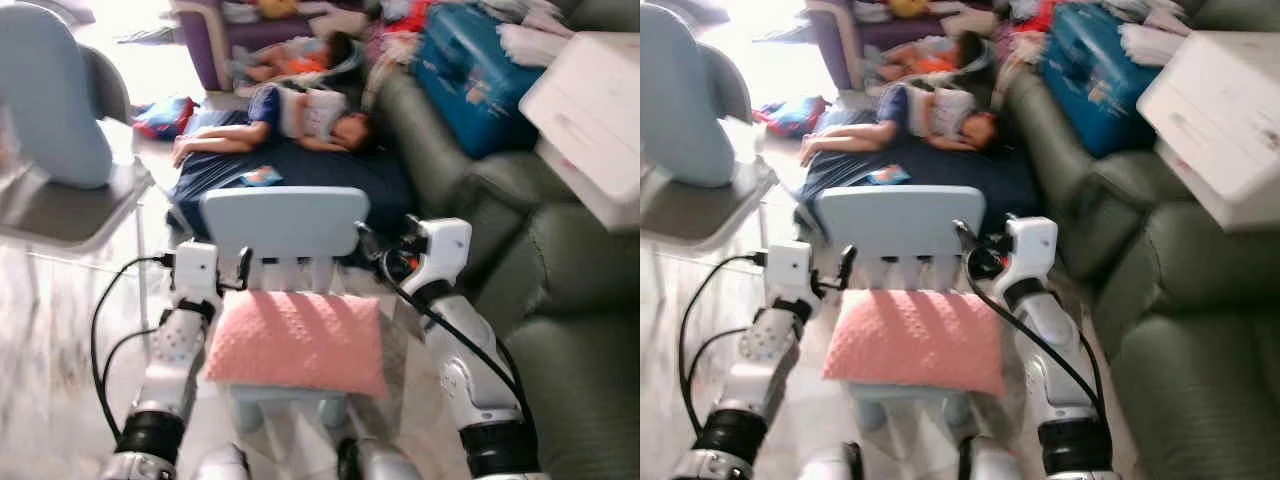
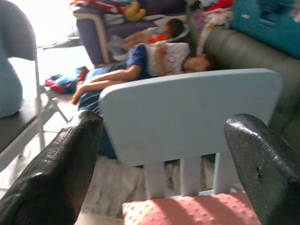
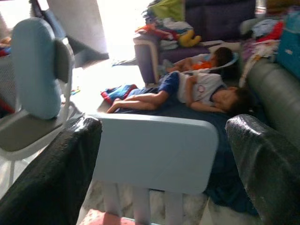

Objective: Move the pillow to the sofa

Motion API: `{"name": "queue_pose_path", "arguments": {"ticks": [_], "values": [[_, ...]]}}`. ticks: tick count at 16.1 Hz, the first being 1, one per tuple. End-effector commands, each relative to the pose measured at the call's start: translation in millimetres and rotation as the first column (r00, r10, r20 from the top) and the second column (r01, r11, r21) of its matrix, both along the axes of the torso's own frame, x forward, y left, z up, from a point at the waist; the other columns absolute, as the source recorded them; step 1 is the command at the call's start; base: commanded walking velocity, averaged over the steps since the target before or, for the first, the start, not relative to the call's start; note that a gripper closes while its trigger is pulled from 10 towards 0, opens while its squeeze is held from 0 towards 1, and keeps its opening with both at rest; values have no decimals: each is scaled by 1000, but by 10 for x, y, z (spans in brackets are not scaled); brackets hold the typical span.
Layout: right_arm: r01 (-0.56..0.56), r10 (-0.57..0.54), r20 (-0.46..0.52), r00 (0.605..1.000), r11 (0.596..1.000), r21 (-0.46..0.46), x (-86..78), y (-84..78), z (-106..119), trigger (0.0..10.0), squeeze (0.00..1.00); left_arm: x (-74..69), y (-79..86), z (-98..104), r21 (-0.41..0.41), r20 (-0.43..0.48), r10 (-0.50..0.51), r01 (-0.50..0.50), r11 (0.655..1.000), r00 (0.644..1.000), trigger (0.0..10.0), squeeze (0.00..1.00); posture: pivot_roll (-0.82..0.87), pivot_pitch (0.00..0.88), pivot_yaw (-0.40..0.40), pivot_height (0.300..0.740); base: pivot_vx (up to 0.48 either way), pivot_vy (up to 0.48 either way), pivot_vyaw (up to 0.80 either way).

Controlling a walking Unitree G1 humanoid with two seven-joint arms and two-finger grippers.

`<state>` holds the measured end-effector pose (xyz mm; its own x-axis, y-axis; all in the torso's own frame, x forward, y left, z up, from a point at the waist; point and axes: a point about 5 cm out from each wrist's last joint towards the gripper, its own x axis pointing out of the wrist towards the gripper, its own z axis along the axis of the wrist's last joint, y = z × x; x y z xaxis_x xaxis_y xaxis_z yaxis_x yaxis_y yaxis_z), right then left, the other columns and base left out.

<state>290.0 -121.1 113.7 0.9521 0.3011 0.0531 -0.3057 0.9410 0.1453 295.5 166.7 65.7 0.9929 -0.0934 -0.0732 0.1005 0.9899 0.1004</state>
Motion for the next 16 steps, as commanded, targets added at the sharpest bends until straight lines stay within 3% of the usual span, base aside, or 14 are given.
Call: {"name": "queue_pose_path", "arguments": {"ticks": [1, 4, 8, 11, 16], "values": [[-2, 2, 0, 1000, 1000, -7, 5, 17, -2, 10000, 0, -30, 52, -55, 12, -27, 18, -18, 1000, 999, 10000, 0, -41, 105, -49, 740, 0, 0, 800], [6, -6, -5, 1000, 1000, -2, -6, 0, 0, 10000, 0, -51, 51, -51, 7, -24, 21, -21, 1000, 1000, 10000, 0, -41, 117, -55, 740, 0, 0, 267], [138, -141, -83, 987, 990, -40, -152, -258, -250, 10000, 0, -229, 220, -138, 37, -51, 28, -26, 999, 998, 10000, 0, -17, 142, -64, 740, 0, 0, 0], [193, -200, -93, 975, 978, -82, -220, -329, -321, 10000, 0, -265, 227, -135, 23, -52, 7, -6, 1000, 999, 10000, 0, -15, 149, -57, 740, 0, 0, 0], [212, -220, -113, 969, 974, -77, -296, -325, -379, 10000, 0, -306, 204, -127, 10, -61, -22, 23, 1000, 998, 10000, 0, -22, 165, -47, 740, 0, 0, 0]]}}
